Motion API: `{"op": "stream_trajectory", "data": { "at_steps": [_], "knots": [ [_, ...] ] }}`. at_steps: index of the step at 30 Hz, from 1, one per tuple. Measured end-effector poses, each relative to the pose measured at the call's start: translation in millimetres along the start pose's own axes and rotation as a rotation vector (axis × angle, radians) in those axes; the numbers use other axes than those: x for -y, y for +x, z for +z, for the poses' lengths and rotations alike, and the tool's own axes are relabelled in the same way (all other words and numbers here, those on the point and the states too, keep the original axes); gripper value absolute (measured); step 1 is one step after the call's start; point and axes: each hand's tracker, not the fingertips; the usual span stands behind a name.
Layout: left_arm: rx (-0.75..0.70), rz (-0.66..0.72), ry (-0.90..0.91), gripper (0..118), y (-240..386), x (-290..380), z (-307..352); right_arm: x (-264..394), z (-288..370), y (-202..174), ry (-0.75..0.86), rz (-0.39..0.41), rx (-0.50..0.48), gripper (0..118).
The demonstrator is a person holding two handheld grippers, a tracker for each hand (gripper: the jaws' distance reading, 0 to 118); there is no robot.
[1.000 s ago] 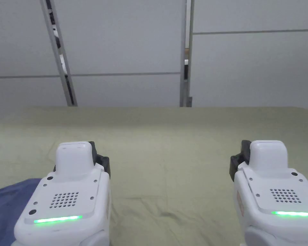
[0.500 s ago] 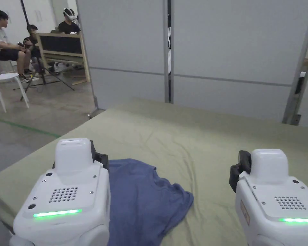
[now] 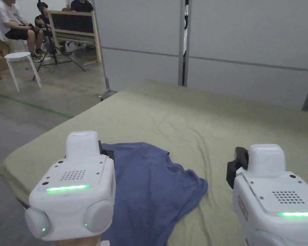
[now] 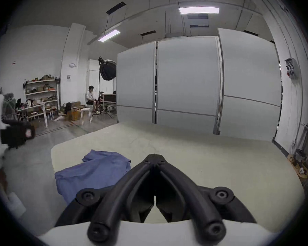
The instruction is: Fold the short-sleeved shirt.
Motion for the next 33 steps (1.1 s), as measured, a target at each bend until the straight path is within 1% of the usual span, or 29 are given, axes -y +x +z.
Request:
{"op": "stream_trajectory", "data": {
  "at_steps": [1,2,3,5,6,7,9,11,12,13,14,15,18,22,26,27,28,29,31,32,33],
  "knots": [
    [0.009,0.010,-0.059,3,2,5,-19,2,-3,1,-0.012,-0.006,0.000,0],
    [0.049,0.009,-0.141,3,3,11,-43,5,-6,2,-0.022,-0.010,0.002,0],
    [0.078,0.028,-0.195,3,5,19,-65,9,-9,3,-0.034,-0.013,0.006,0],
    [0.123,0.055,-0.377,3,12,37,-112,16,-15,5,-0.058,-0.014,0.014,0],
    [0.153,0.091,-0.423,4,13,51,-133,19,-18,7,-0.073,-0.012,0.020,0],
    [0.146,0.095,-0.482,4,17,63,-152,23,-20,8,-0.088,-0.011,0.024,0],
    [0.142,0.094,-0.585,8,24,87,-182,30,-27,11,-0.124,-0.010,0.036,0],
    [0.152,0.064,-0.637,17,32,104,-205,38,-34,15,-0.143,-0.014,0.042,0],
    [0.135,0.056,-0.657,48,37,111,-210,41,-38,17,-0.159,-0.013,0.047,0],
    [0.167,0.067,-0.676,76,43,117,-218,44,-43,19,-0.174,-0.014,0.054,0],
    [0.173,0.074,-0.679,96,46,120,-224,47,-48,21,-0.187,-0.020,0.058,0],
    [0.181,0.097,-0.666,99,49,120,-228,50,-51,23,-0.202,-0.026,0.058,0],
    [0.201,0.094,-0.695,99,66,122,-238,59,-62,28,-0.241,-0.047,0.069,0],
    [0.220,0.026,-0.736,99,93,134,-255,69,-71,31,-0.269,-0.052,0.077,0],
    [0.223,-0.026,-0.920,99,114,171,-283,77,-76,33,-0.295,-0.046,0.078,0],
    [0.211,-0.051,-0.922,99,119,179,-283,78,-78,34,-0.301,-0.048,0.078,0],
    [0.190,-0.143,-0.820,99,123,171,-275,80,-78,35,-0.306,-0.048,0.079,0],
    [0.183,-0.168,-0.827,98,125,168,-276,81,-79,37,-0.311,-0.050,0.084,0],
    [0.159,-0.078,-0.858,91,121,163,-280,84,-81,40,-0.320,-0.059,0.091,0],
    [0.154,-0.080,-0.857,87,120,163,-281,86,-82,42,-0.329,-0.072,0.091,0],
    [0.155,-0.099,-0.855,79,122,161,-281,87,-83,45,-0.337,-0.088,0.092,0]
  ]
}}
